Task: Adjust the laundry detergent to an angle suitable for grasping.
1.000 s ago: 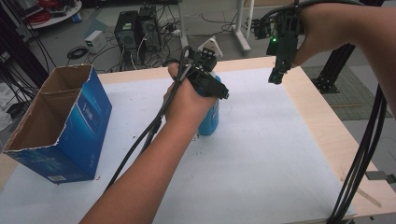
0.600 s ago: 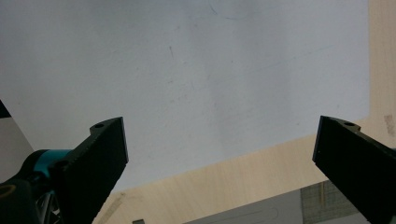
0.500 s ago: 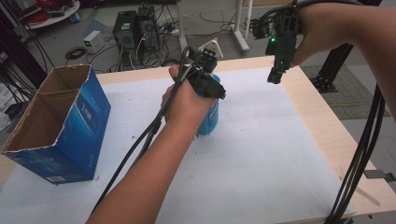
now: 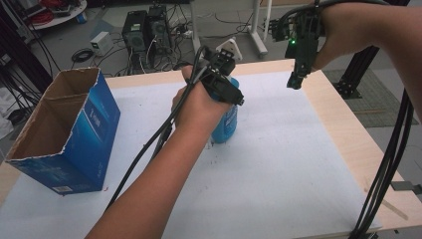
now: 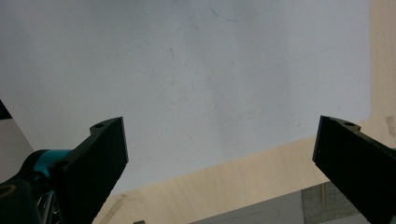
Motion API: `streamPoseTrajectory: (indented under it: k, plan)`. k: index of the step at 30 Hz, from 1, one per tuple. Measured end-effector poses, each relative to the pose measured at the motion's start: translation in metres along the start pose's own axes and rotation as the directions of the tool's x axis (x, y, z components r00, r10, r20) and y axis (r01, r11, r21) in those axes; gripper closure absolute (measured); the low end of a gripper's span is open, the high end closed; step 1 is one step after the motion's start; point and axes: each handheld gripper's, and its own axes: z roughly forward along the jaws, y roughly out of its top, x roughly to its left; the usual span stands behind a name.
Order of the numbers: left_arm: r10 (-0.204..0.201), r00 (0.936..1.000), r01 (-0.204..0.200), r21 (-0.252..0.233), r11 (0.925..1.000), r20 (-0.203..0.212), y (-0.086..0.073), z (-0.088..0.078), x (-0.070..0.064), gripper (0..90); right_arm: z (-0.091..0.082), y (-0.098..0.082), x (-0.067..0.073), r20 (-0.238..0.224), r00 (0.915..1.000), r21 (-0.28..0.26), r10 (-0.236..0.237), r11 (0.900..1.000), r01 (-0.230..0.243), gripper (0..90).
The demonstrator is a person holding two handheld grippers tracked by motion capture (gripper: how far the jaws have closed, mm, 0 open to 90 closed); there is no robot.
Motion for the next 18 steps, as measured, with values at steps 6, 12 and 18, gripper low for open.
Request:
streamPoseTrajectory:
  k: [6,12,18]
  plan:
    - [0.045,0.9985,-0.045,0.003,0.9990,0.032,-0.001,-0.018,0.003,40.1,-0.001,0.003,0.003,0.002,1.0000,0.001,-0.002,1.000,0.002,2.5]
    - [0.097,0.9916,-0.098,0.008,0.9951,0.086,-0.004,-0.042,0.006,40.1,-0.004,0.007,0.009,0.006,1.0000,-0.005,0.001,1.000,-0.001,2.5]
    - [0.167,0.9744,-0.168,-0.004,0.9857,0.151,-0.008,-0.067,0.012,40.0,-0.006,0.009,0.014,0.007,1.0000,-0.008,0.000,1.000,0.000,2.5]
